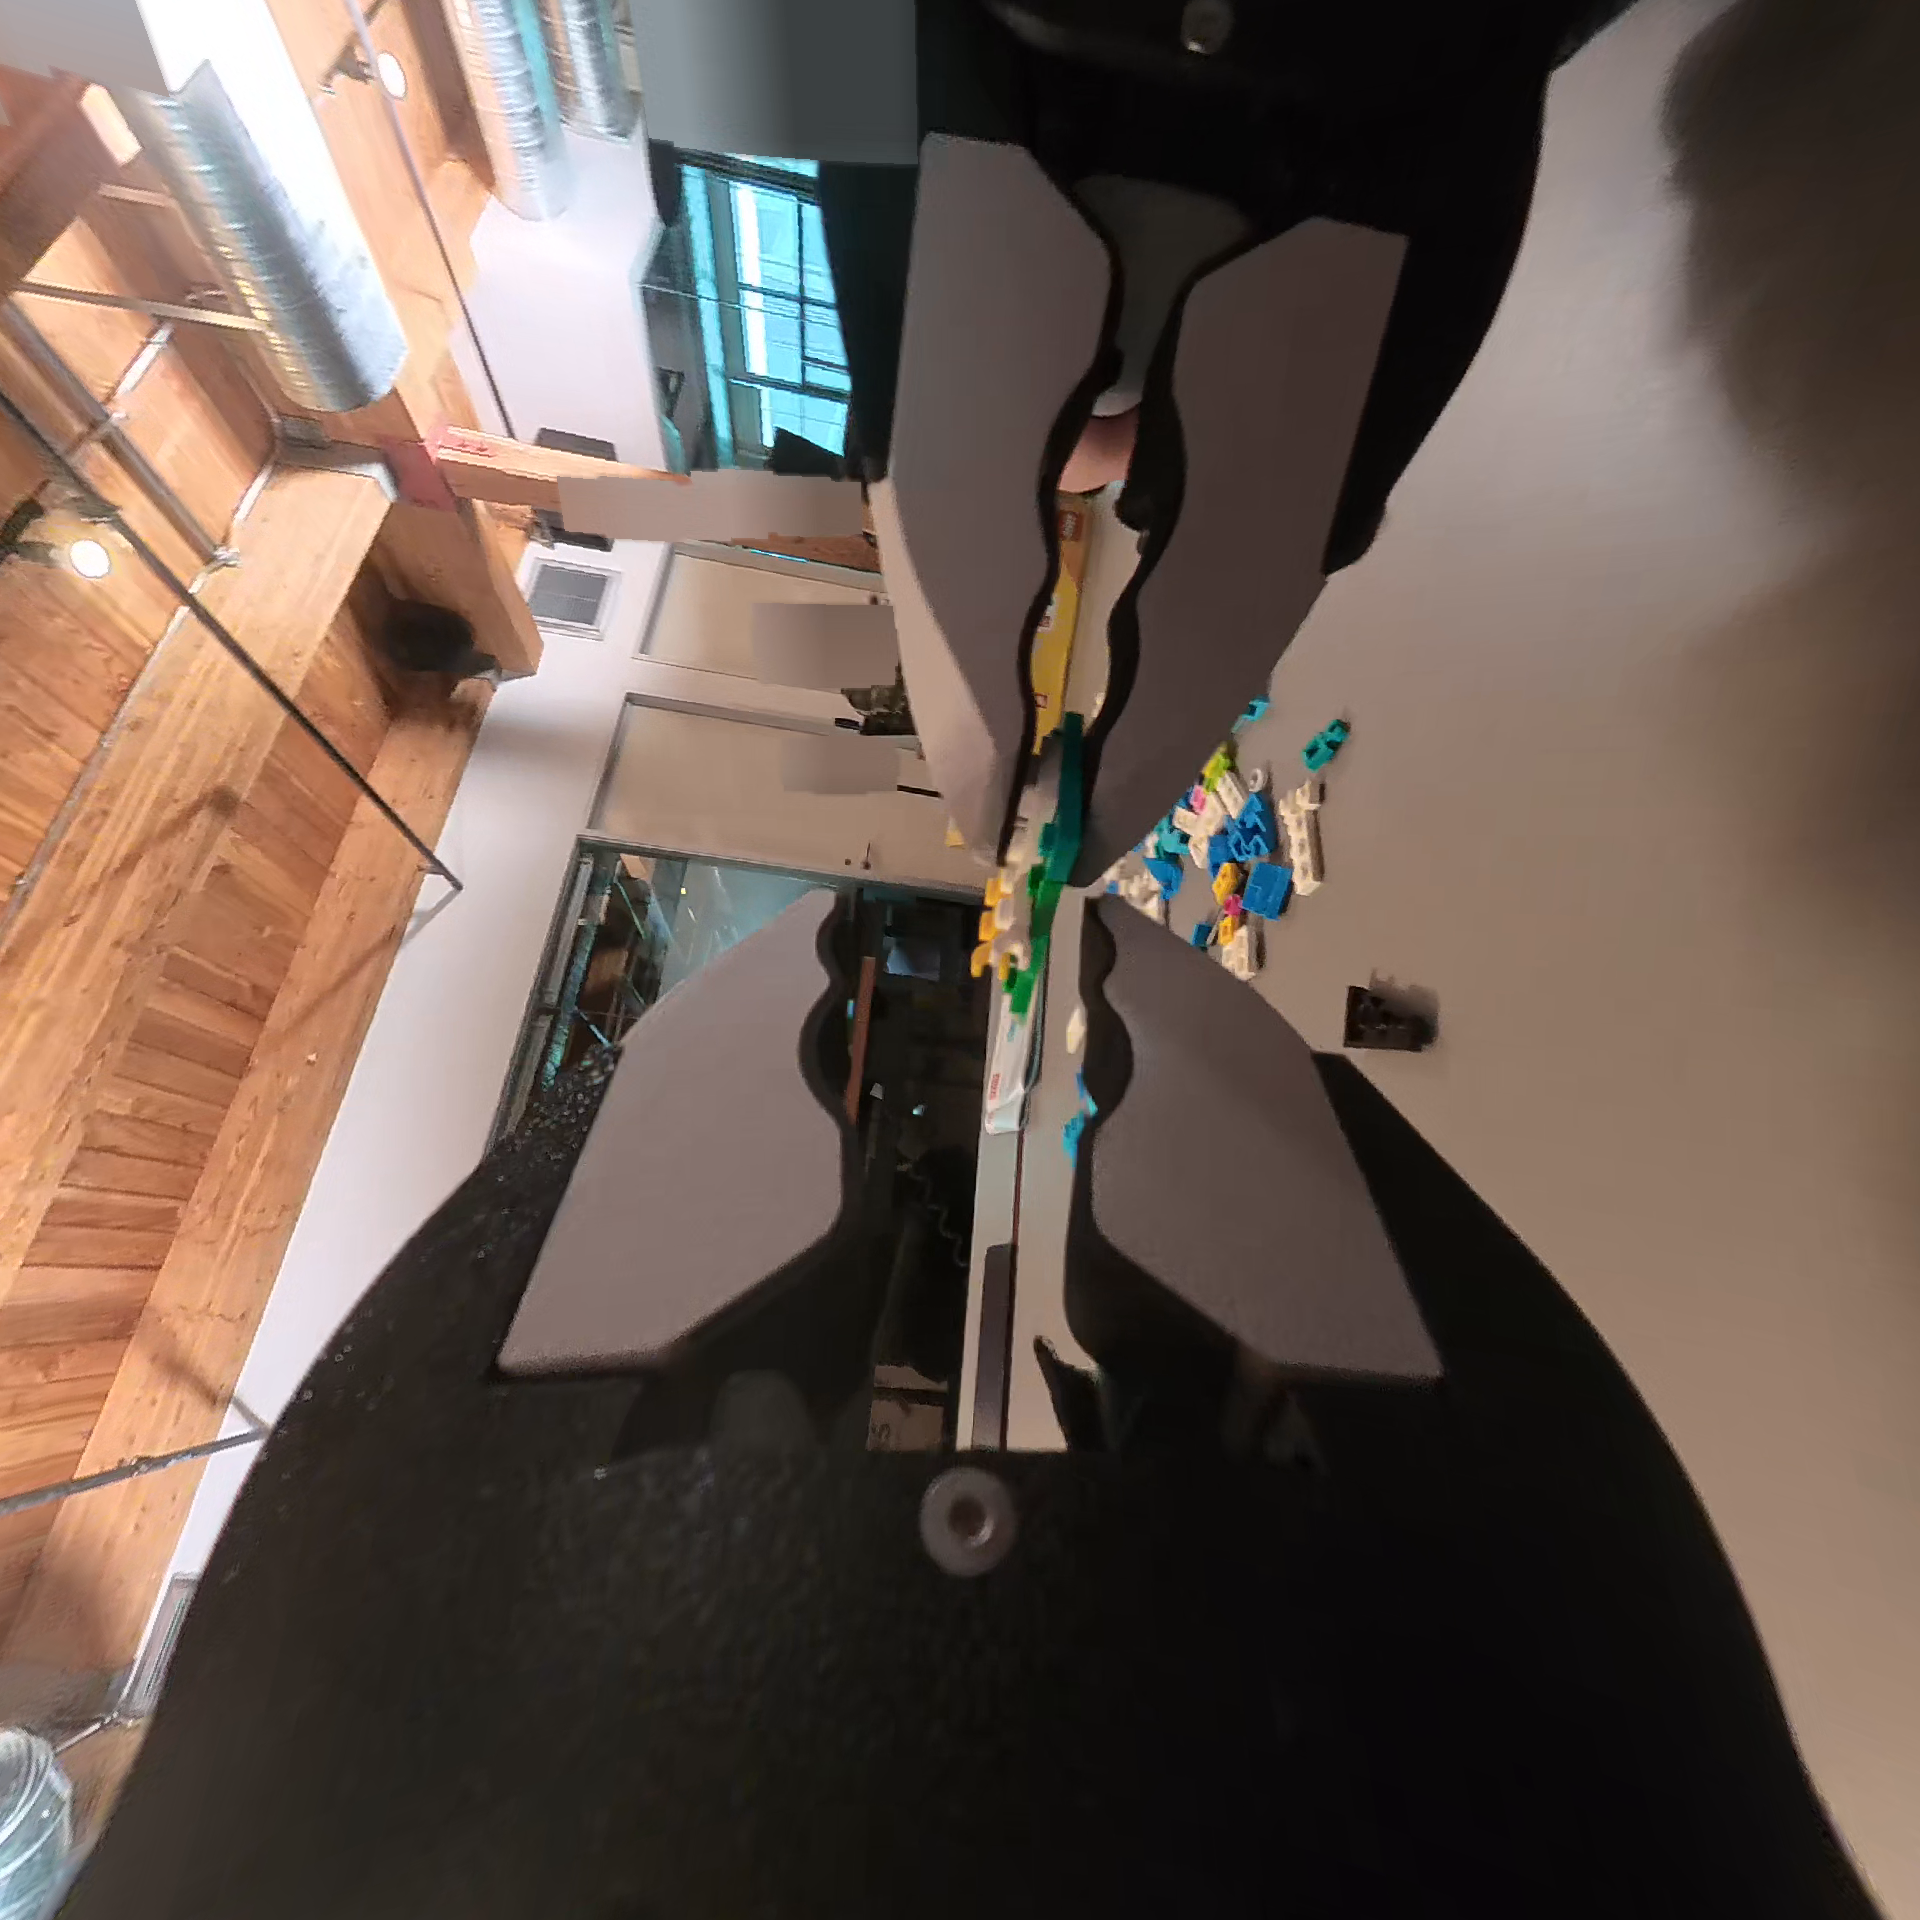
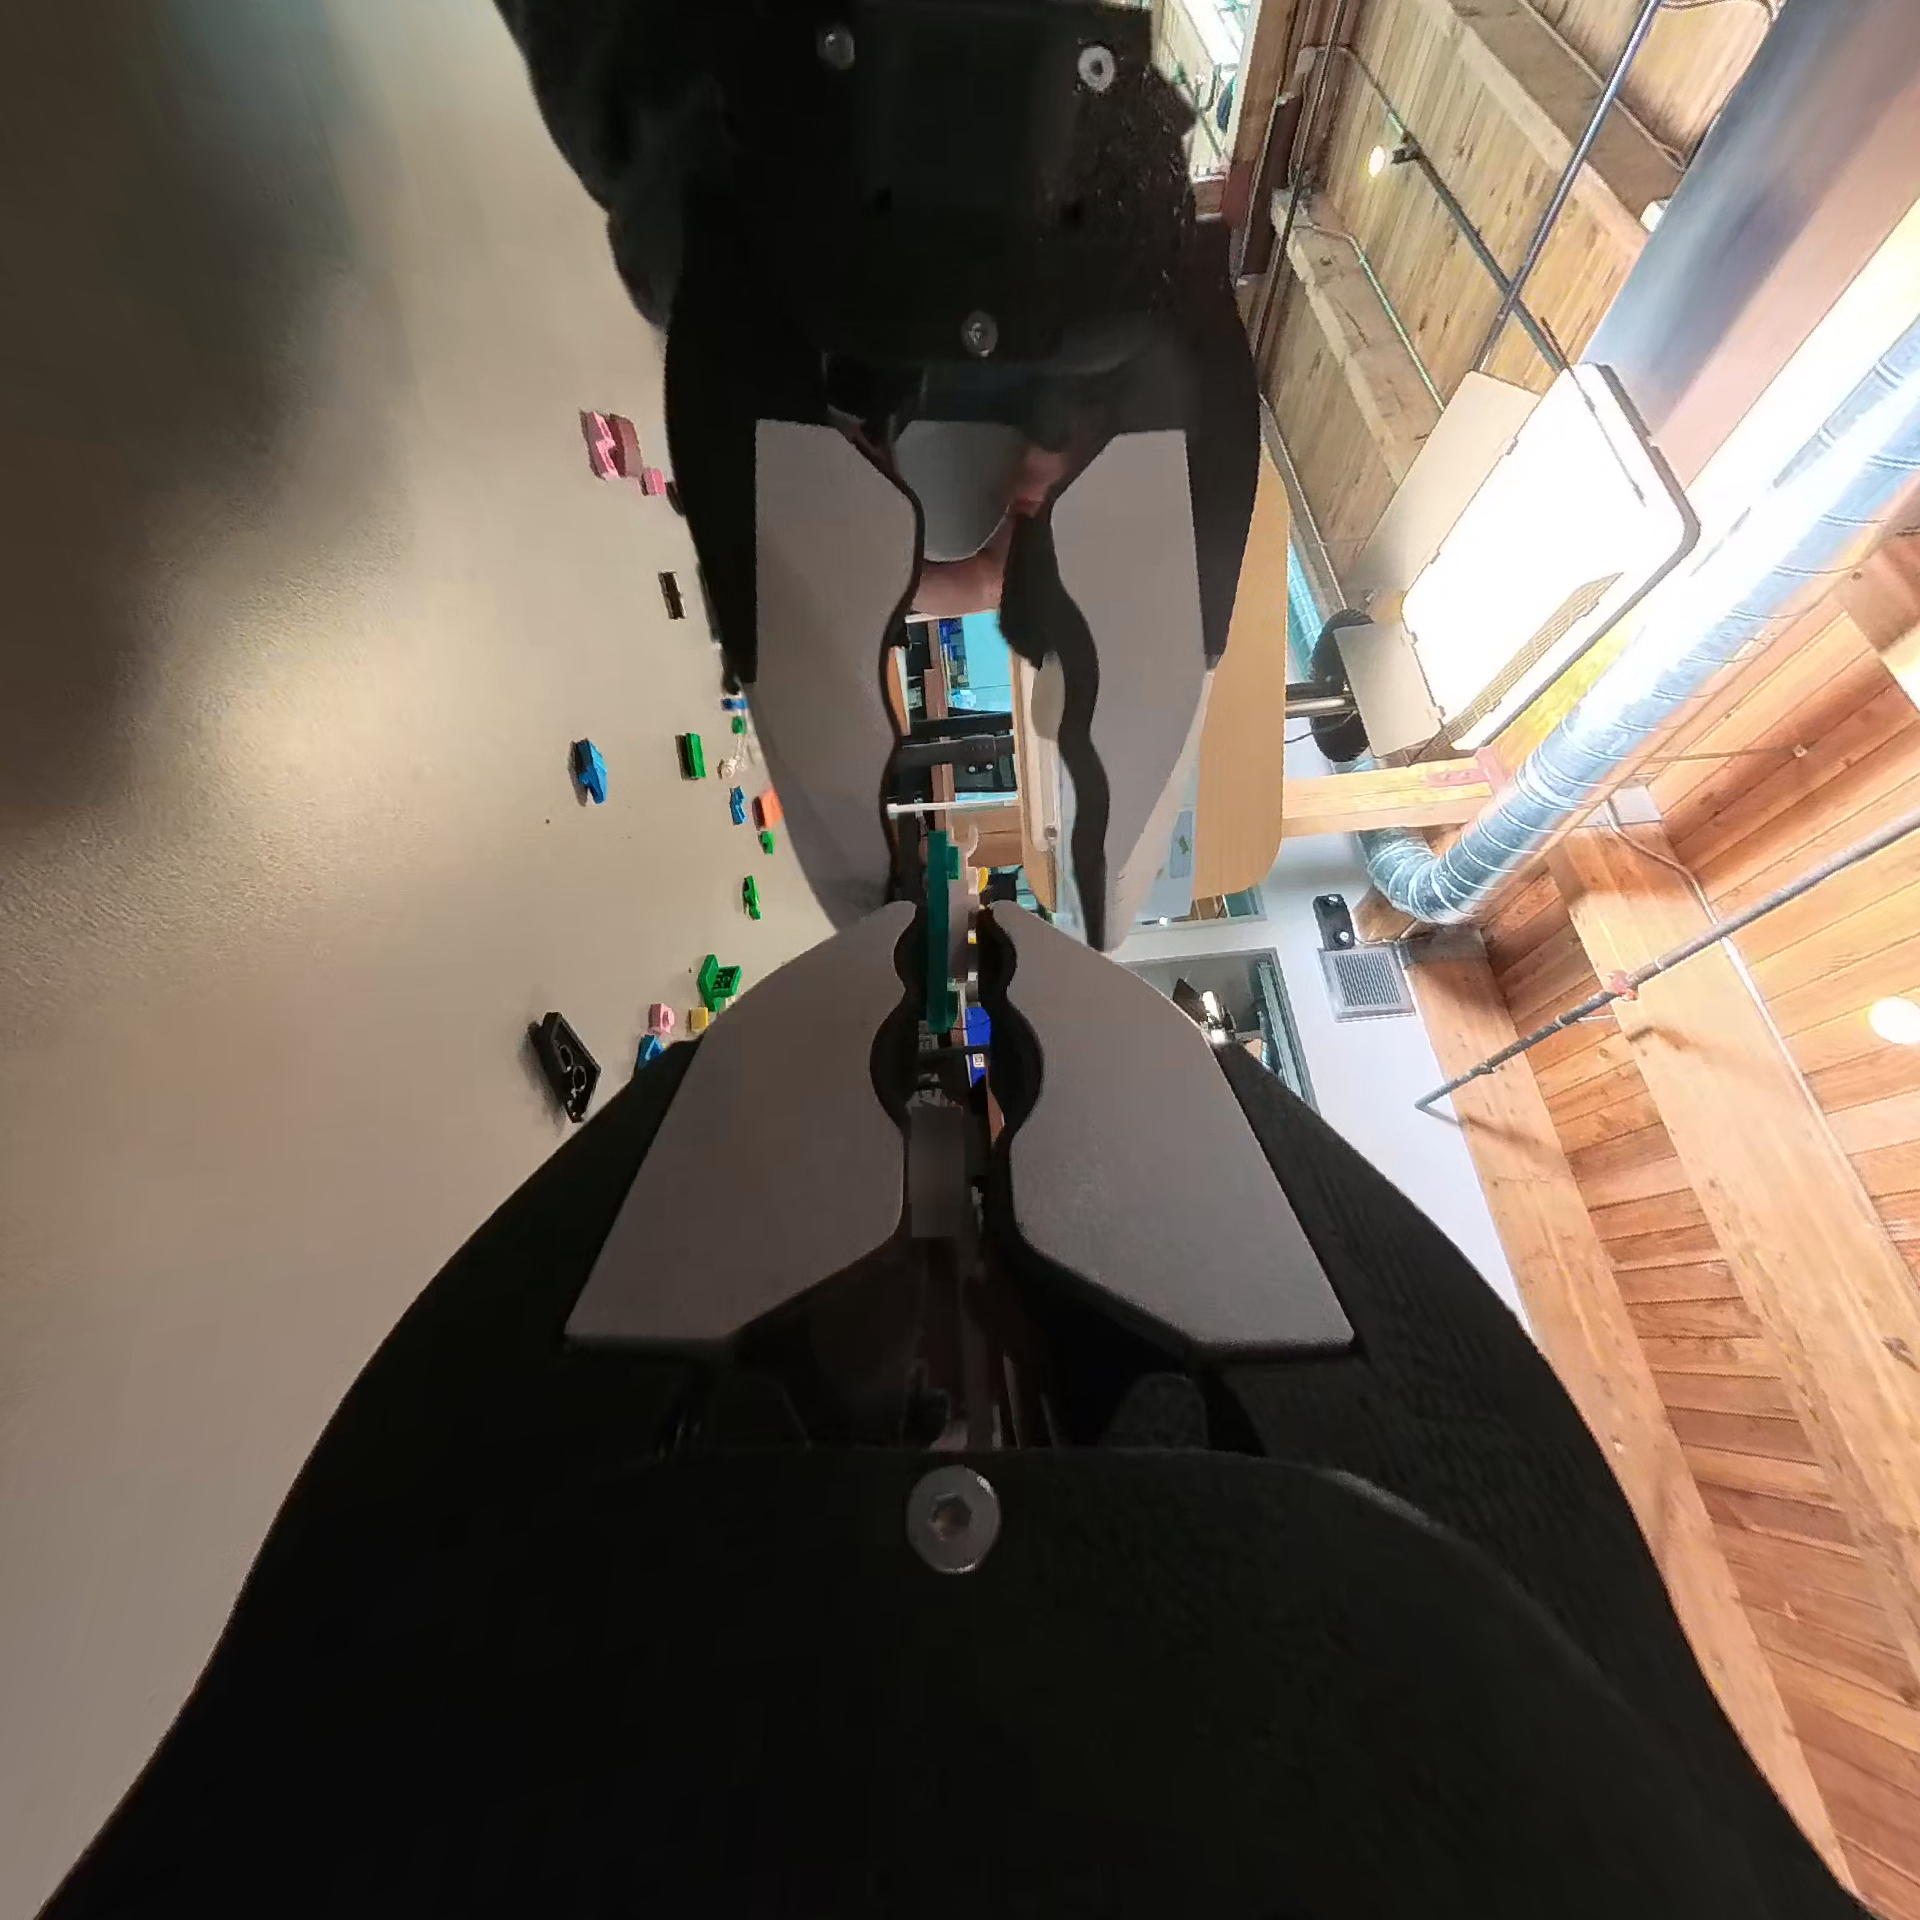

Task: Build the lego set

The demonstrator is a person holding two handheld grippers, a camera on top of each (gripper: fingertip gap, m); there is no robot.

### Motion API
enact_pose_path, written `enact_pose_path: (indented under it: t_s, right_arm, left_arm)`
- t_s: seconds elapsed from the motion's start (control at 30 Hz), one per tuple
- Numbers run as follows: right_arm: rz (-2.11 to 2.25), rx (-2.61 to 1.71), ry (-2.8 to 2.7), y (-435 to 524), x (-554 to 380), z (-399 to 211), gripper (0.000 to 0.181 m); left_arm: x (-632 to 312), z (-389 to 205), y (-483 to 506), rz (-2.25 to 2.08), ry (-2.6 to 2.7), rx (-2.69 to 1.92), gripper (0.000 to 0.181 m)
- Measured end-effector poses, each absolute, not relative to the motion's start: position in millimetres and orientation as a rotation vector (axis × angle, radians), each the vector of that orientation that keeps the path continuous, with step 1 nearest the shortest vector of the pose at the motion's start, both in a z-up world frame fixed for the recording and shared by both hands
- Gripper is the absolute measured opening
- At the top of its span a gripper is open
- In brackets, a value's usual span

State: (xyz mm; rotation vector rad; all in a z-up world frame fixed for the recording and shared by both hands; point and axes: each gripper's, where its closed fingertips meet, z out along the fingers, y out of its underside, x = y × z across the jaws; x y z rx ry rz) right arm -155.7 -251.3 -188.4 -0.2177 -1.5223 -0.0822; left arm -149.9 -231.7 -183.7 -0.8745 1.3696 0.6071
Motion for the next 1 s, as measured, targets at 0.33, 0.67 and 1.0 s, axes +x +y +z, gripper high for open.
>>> enact_pose_path:
  t_s: [0.33,0.67,1.0]
  right_arm:
    - [-0.097,-0.228,-1.531,-247.9,-155.7,-190.9,0.007]
    - [-0.101,-0.244,-1.544,-245.0,-156.1,-194.7,0.006]
    - [-0.112,-0.246,-1.542,-243.4,-155.6,-195.3,0.007]
  left_arm:
    - [-156.3,-182.8,-228.8,0.526,1.215,-0.923,0.053]
    - [-159.3,-187.9,-227.2,0.531,1.178,-0.935,0.050]
    - [-160.1,-184.2,-227.0,0.483,1.121,-0.952,0.050]
